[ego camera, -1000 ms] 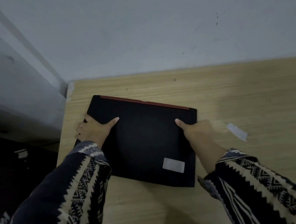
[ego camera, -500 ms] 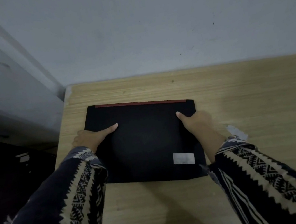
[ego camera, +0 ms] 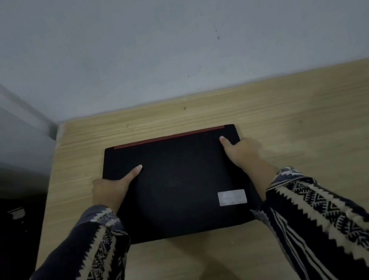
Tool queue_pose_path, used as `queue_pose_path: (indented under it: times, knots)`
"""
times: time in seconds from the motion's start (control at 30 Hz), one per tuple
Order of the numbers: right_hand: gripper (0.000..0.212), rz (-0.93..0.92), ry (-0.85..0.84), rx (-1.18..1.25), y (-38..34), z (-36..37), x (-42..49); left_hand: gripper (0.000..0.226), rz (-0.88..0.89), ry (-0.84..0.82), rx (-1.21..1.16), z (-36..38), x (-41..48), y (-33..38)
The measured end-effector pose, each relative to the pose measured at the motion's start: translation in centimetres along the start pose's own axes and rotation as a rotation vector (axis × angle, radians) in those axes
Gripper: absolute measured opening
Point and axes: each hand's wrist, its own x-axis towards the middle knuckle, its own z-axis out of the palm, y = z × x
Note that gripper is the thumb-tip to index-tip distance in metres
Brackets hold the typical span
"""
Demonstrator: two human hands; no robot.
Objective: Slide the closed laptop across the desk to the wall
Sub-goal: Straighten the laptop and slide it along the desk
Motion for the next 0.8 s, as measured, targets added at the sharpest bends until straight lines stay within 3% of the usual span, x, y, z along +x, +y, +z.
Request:
queue_pose_path:
  times: [0.2, 0.33, 0.53, 0.8]
  knots:
    - [0.07, -0.039, 0.024, 0.105, 3.2, -7.5, 3.3, 0.123, 0.028, 0.035, -0.096, 5.6, -6.1, 2.9]
    - [0.055, -0.131, 0.049, -0.005, 5.3, -13.5, 5.8, 0.107, 0.049, 0.024, -0.153, 10.7, -10.1, 5.7]
    - [0.063, -0.104, 0.092, -0.086, 8.7, -21.9, 11.2, 0.079, 0.134, -0.03, -0.178, 19.2, -14.5, 10.3]
    - [0.078, -0.046, 0.199, 0.019, 13.8, -29.6, 19.3, 0.058, 0.319, -0.156, -0.052, 28.0, -17.8, 16.9]
